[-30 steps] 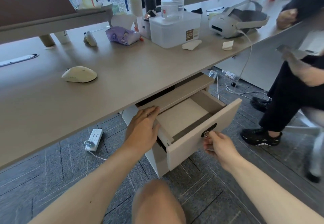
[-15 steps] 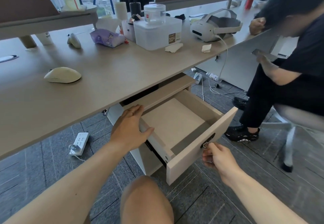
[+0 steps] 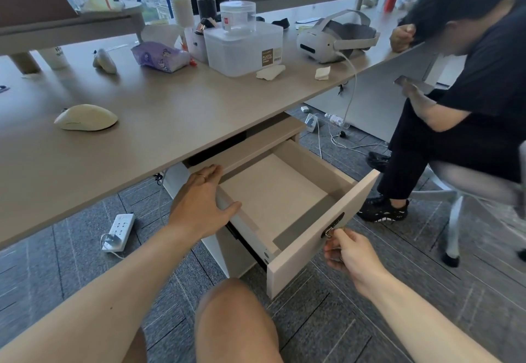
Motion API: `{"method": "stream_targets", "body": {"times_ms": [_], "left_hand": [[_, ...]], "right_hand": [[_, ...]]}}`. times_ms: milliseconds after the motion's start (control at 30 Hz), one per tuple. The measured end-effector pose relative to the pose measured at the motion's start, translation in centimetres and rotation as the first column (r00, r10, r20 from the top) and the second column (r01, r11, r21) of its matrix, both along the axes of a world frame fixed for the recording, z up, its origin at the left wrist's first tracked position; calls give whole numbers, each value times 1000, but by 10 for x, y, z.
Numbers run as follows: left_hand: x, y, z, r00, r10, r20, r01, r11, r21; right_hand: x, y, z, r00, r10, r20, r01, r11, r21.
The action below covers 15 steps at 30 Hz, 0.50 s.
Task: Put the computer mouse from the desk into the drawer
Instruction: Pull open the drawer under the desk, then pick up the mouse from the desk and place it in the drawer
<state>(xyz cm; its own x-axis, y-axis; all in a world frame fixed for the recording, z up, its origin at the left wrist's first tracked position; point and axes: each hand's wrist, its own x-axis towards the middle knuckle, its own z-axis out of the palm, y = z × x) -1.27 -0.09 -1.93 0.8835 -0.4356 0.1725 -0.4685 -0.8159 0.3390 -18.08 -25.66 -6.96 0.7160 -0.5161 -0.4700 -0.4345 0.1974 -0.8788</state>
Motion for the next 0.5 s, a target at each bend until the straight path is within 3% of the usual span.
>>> {"method": "stream_targets", "body": {"times_ms": [200,300,367,400,433,500], "left_hand": [[2,-2,9,998,-13,-67,17,998,68],[-3,-2,27,993,-46,-106,62,987,151],[-11,2,42,989,-129,-70,138,980,141],[-14,4,50,983,-181,-35,184,975,121],[-16,8,60,974,-226,3,225,970,96],[-17,19,80,963,-263,56,261,965,30]], "right_hand": [[-1,1,5,1000,-7,-8,8,1000,12],[-5,-2,12,991,94,-91,-97,995,-35],[-10,-4,26,976,161,-147,-197,940,-280],[-13,-4,38,976,157,-147,-209,857,-471],[-15,-3,52,985,145,-93,-170,750,-639],[-11,5,85,973,215,88,-61,600,-798]]}}
